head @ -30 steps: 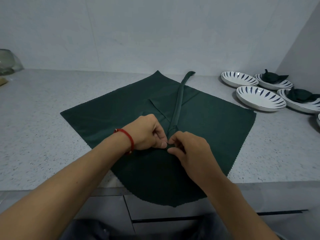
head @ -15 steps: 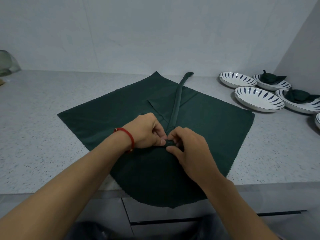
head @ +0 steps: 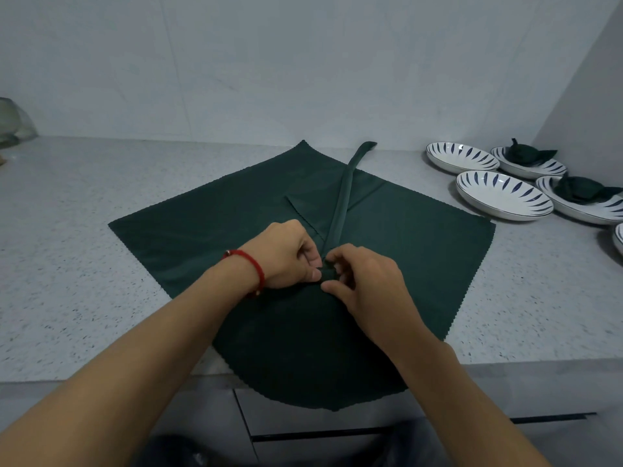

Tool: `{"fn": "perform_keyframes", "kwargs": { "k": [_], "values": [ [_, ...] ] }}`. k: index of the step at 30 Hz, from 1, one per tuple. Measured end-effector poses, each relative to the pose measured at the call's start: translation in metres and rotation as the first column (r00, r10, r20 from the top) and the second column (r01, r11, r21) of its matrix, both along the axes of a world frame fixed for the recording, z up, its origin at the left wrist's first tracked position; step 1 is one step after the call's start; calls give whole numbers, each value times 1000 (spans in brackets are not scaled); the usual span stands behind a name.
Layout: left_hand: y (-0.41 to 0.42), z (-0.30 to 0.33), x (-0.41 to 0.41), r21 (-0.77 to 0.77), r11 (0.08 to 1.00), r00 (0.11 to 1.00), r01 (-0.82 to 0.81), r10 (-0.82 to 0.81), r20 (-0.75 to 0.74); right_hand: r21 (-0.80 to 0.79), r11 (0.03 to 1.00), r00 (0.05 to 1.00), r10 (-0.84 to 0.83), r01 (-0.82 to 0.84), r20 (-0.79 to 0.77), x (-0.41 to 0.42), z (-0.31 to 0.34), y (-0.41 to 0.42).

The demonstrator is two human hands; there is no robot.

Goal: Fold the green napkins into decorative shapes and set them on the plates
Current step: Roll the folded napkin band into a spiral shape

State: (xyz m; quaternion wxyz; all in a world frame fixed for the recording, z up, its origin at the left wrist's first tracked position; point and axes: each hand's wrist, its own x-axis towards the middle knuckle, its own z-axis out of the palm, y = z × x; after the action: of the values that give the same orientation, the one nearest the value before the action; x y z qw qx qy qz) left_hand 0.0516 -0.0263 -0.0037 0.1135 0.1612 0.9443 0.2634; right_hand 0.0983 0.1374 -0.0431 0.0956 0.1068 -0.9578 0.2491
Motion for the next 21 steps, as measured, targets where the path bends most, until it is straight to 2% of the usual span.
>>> {"fn": "perform_keyframes", "kwargs": {
  "k": [3, 8, 10, 15, 18, 21],
  "values": [
    [-2, 2, -5, 23, 1000, 998, 8, -9, 67, 25, 1000, 999, 17, -17, -27, -1, -1, 1],
    [0, -12, 3, 41, 999, 989, 9, -3, -149, 109, 993, 999, 42, -45, 27, -13, 4, 5],
    [0, -14, 3, 75, 997, 988, -1, 12, -155, 70, 996, 997, 51, -54, 51, -17, 5, 7],
    [3, -3, -11, 5, 1000, 999, 13, -13, -44, 48, 998, 999, 48, -47, -19, -16, 3, 8],
    [4, 3, -20, -17, 999, 996, 34, -33, 82, 40, 999, 999, 38, -37, -22, -15, -1, 6],
    [6, 5, -24, 12, 1000, 993, 19, -20, 118, 72, 997, 999, 30, -28, -33, -19, -3, 8]
  ]
}}
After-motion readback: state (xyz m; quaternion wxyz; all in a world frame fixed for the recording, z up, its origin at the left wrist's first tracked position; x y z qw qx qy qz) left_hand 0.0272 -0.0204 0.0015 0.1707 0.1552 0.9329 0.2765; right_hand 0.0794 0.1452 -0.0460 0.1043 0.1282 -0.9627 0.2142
